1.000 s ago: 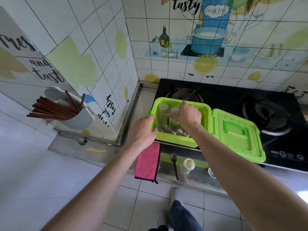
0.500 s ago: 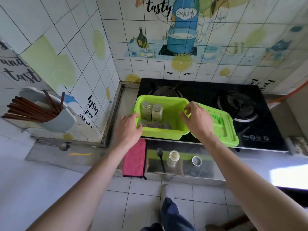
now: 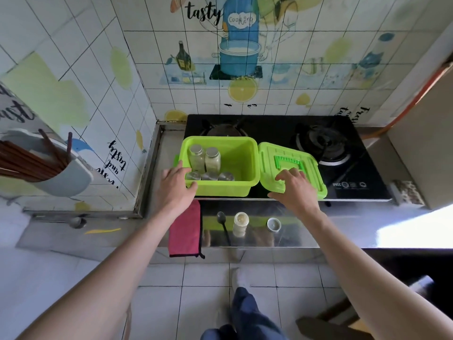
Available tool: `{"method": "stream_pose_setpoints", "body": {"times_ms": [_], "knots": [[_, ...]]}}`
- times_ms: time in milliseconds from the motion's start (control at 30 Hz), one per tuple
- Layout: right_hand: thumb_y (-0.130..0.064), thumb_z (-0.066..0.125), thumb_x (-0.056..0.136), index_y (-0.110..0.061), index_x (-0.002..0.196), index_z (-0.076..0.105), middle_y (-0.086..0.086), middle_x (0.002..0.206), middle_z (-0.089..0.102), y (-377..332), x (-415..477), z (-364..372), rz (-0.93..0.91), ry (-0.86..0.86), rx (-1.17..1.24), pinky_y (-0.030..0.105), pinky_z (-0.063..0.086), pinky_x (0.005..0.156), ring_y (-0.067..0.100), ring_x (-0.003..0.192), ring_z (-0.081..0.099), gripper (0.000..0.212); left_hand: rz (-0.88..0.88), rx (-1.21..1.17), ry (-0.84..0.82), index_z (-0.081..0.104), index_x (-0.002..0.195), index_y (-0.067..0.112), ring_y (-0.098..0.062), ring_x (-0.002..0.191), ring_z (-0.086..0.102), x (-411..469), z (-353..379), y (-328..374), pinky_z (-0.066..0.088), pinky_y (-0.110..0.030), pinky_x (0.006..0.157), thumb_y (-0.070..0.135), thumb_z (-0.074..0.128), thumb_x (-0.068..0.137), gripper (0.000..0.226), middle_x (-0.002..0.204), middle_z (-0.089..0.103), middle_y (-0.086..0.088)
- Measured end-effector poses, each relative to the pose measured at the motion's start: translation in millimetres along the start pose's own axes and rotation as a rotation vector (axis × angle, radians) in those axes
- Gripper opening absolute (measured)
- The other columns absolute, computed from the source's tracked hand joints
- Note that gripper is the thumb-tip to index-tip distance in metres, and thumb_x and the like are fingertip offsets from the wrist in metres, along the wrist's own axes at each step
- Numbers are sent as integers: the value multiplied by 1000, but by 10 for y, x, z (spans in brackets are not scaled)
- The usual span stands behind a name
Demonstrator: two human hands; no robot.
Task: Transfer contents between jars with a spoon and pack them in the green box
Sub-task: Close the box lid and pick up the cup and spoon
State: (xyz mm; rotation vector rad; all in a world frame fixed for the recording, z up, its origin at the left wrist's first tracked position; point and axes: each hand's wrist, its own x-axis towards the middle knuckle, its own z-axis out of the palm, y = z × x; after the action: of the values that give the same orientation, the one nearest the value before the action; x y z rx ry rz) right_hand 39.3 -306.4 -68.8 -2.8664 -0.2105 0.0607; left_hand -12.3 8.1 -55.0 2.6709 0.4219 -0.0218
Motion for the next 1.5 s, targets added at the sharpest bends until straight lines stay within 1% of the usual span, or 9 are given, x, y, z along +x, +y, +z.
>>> {"method": "stream_pose_setpoints", "body": {"times_ms": [200,500,667,867,1033,1167,1233,1400,1500], "knots": [[-31,79,87,-20,120,65,3,127,60,-92,-2,47,12,22,-24,38,53,78,25,123,50,38,21,39,-44,56,147,28,-21,153,21,-38,10,-5,47,-47,106,37,60,102,46,171,26,8],[-26,75,91,-16,116,66,2,117,64,-71,-17,-63,-61,118,10,39,56,72,25,112,57,29,15,25,-63,58,144,29,-21,155,17,-59,13,16,44,-50,110,37,61,102,44,172,24,6],[-26,75,91,-13,113,66,3,109,65,-246,33,-331,-136,236,43,35,50,70,27,106,58,27,2,-53,-40,61,140,28,-26,152,24,-7,22,8,39,-50,113,35,61,101,40,169,32,3],[-32,70,95,-14,118,62,4,113,62,-818,87,-634,-318,274,-13,41,56,70,26,108,58,30,35,-104,-15,64,136,24,-28,151,34,7,26,-27,36,-47,118,33,64,100,36,163,42,0],[-33,66,97,-15,121,58,4,115,61,-1371,78,-619,-466,231,-119,41,57,63,25,106,58,31,46,-267,69,71,126,19,-28,132,57,3,-24,-18,49,-46,107,29,57,105,27,141,64,-4],[-24,69,94,-13,118,59,6,109,61,-1717,89,-496,-543,203,-143,38,52,65,27,99,60,28,-70,-702,89,70,101,29,-19,99,74,-2,-85,34,57,-44,92,40,41,103,31,104,79,4],[-23,70,93,-12,116,59,7,107,62,-1842,96,-435,-571,182,-141,38,51,68,28,97,60,29,-107,-845,117,67,102,26,-15,80,74,-13,-120,69,55,-36,76,34,41,109,29,88,79,2],[-28,69,96,-10,122,55,9,115,60,-1994,101,-282,-609,105,-148,38,52,78,28,105,59,34,-140,-892,196,63,123,9,-14,72,71,-43,-208,38,50,-14,55,28,57,108,25,100,74,-6],[-27,68,97,-11,127,54,8,120,59,-2064,110,-189,-614,48,-151,37,53,79,28,111,58,37,-144,-838,174,64,126,17,-16,83,74,-35,-184,-65,57,-19,66,34,67,102,29,107,73,0]]}}
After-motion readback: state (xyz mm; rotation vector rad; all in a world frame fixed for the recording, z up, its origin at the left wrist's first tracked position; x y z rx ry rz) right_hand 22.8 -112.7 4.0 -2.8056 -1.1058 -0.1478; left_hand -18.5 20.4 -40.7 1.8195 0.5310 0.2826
